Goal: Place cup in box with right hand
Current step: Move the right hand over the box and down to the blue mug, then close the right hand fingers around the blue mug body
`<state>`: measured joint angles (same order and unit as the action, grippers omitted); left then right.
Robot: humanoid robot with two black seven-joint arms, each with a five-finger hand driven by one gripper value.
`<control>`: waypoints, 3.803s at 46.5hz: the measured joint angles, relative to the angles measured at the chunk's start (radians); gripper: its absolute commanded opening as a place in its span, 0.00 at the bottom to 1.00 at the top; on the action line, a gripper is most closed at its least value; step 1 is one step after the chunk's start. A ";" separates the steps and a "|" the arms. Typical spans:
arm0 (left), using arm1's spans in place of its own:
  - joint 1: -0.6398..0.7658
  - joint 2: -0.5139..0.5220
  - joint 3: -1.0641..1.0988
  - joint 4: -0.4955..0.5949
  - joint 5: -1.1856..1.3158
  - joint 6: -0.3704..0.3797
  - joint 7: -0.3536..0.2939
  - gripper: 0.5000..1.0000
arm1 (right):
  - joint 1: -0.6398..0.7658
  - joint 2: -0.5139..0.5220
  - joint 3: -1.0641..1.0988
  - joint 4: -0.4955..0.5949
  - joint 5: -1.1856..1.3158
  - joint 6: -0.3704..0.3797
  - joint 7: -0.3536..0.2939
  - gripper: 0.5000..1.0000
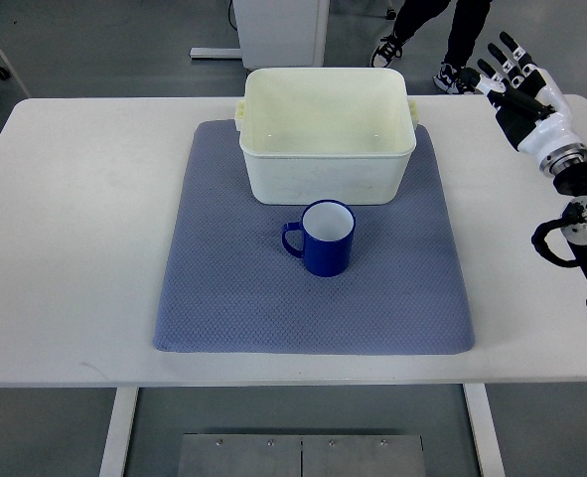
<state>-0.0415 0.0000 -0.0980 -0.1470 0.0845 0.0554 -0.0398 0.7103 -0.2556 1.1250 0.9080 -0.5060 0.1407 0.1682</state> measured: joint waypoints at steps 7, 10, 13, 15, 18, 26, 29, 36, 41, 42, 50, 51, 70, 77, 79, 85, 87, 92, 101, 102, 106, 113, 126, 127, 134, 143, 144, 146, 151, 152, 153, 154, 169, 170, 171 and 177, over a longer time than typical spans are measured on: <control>0.000 0.000 0.000 0.000 0.000 0.000 0.000 1.00 | 0.006 -0.032 -0.029 0.089 0.000 0.022 -0.003 1.00; 0.000 0.000 0.000 0.000 0.000 0.000 0.000 1.00 | 0.010 -0.055 -0.054 0.134 0.000 0.029 -0.003 1.00; 0.000 0.000 0.001 0.000 0.000 0.000 0.000 1.00 | 0.017 -0.076 -0.082 0.178 -0.002 0.036 -0.001 0.99; 0.000 0.000 0.000 0.000 0.000 0.000 0.000 1.00 | 0.022 -0.087 -0.100 0.207 -0.002 0.043 0.001 0.99; 0.000 0.000 -0.001 0.000 0.000 0.000 0.000 1.00 | 0.026 -0.099 -0.117 0.246 -0.004 0.053 0.002 0.99; 0.000 0.000 0.000 0.000 0.000 0.000 0.000 1.00 | 0.028 -0.116 -0.168 0.331 -0.018 0.085 0.001 0.99; 0.000 0.000 0.001 0.000 0.000 0.000 0.000 1.00 | 0.029 -0.127 -0.197 0.352 -0.036 0.102 0.000 0.99; 0.000 0.000 -0.001 0.000 0.000 0.000 0.000 1.00 | 0.029 -0.139 -0.252 0.382 -0.099 0.135 0.002 0.99; 0.000 0.000 -0.001 0.000 0.000 0.000 0.000 1.00 | 0.029 -0.144 -0.292 0.385 -0.126 0.150 0.003 0.99; 0.000 0.000 -0.001 0.000 0.000 0.000 0.000 1.00 | 0.029 -0.145 -0.300 0.385 -0.131 0.150 0.003 0.99; 0.000 0.000 0.000 0.000 0.000 0.000 -0.001 1.00 | 0.036 -0.151 -0.369 0.385 -0.171 0.152 0.006 0.99; 0.000 0.000 0.001 0.000 0.000 0.000 -0.001 1.00 | 0.036 -0.151 -0.375 0.386 -0.174 0.152 0.006 0.99; 0.000 0.000 0.000 0.000 0.000 0.000 0.000 1.00 | 0.037 -0.149 -0.472 0.385 -0.217 0.151 0.027 0.99; 0.000 0.000 0.000 0.000 0.000 0.000 0.000 1.00 | 0.032 -0.148 -0.511 0.380 -0.224 0.151 0.046 0.99; 0.000 0.000 0.001 0.000 0.000 0.000 0.000 1.00 | 0.031 -0.147 -0.521 0.378 -0.225 0.150 0.052 0.99; 0.000 0.000 0.000 0.000 0.000 0.000 0.000 1.00 | 0.029 -0.141 -0.537 0.366 -0.229 0.148 0.059 0.99; 0.000 0.000 0.000 0.000 0.000 0.000 0.000 1.00 | 0.027 -0.137 -0.537 0.360 -0.230 0.145 0.059 0.98; 0.000 0.000 0.000 0.000 0.000 0.000 0.000 1.00 | 0.023 -0.128 -0.537 0.333 -0.230 0.140 0.061 0.98; 0.000 0.000 0.000 0.000 0.000 0.000 0.000 1.00 | 0.022 -0.107 -0.537 0.282 -0.230 0.127 0.082 0.98; 0.000 0.000 0.001 0.000 0.000 0.000 0.000 1.00 | 0.021 -0.107 -0.537 0.277 -0.230 0.127 0.084 0.98; 0.000 0.000 0.000 0.000 0.000 0.000 0.000 1.00 | 0.020 -0.107 -0.552 0.255 -0.230 0.122 0.101 0.98; 0.000 0.000 -0.001 0.000 0.000 0.000 0.000 1.00 | 0.023 -0.092 -0.595 0.228 -0.230 0.085 0.141 0.98; 0.000 0.000 -0.001 0.000 0.000 0.000 0.000 1.00 | 0.023 -0.060 -0.608 0.206 -0.230 0.074 0.149 0.98; 0.000 0.000 0.000 0.000 0.000 0.000 0.000 1.00 | 0.022 -0.056 -0.609 0.201 -0.230 0.074 0.150 0.98; 0.000 0.000 0.000 0.000 0.000 0.000 0.000 1.00 | 0.020 -0.029 -0.610 0.170 -0.230 0.074 0.158 0.98; 0.000 0.000 -0.001 0.000 0.000 0.000 0.000 1.00 | 0.020 0.005 -0.623 0.114 -0.230 0.074 0.180 0.98; 0.000 0.000 -0.001 0.000 0.000 0.000 0.000 1.00 | 0.020 0.008 -0.629 0.108 -0.230 0.074 0.186 0.98; 0.000 0.000 0.000 0.000 0.000 0.000 0.000 1.00 | 0.021 0.014 -0.645 0.091 -0.230 0.069 0.202 0.98; 0.000 0.000 0.000 0.000 0.000 0.000 -0.001 1.00 | 0.021 0.017 -0.678 0.082 -0.230 0.048 0.226 0.98; 0.000 0.000 0.000 0.000 0.000 0.000 -0.001 1.00 | 0.021 0.018 -0.686 0.081 -0.230 0.043 0.232 0.97; 0.000 0.000 0.000 0.000 0.000 0.000 -0.001 1.00 | 0.021 0.019 -0.691 0.080 -0.230 0.039 0.236 0.98; 0.000 0.000 -0.001 0.000 0.000 0.000 -0.001 1.00 | 0.021 0.019 -0.695 0.080 -0.230 0.036 0.239 0.98; 0.000 0.000 -0.001 0.000 0.000 0.000 0.000 1.00 | 0.014 0.039 -0.705 0.061 -0.229 0.022 0.253 0.97; 0.000 0.000 -0.001 0.000 0.000 0.000 0.000 1.00 | 0.012 0.040 -0.705 0.058 -0.229 0.022 0.255 0.98; 0.000 0.000 -0.001 0.000 0.000 0.000 0.000 1.00 | 0.008 0.042 -0.705 0.054 -0.229 0.022 0.257 0.98; 0.000 0.000 -0.001 0.000 0.000 0.000 0.000 1.00 | 0.002 0.056 -0.706 0.030 -0.229 0.022 0.264 0.97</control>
<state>-0.0415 0.0000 -0.0995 -0.1472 0.0844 0.0552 -0.0398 0.7125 -0.1992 0.4186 0.9381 -0.7348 0.1626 0.4317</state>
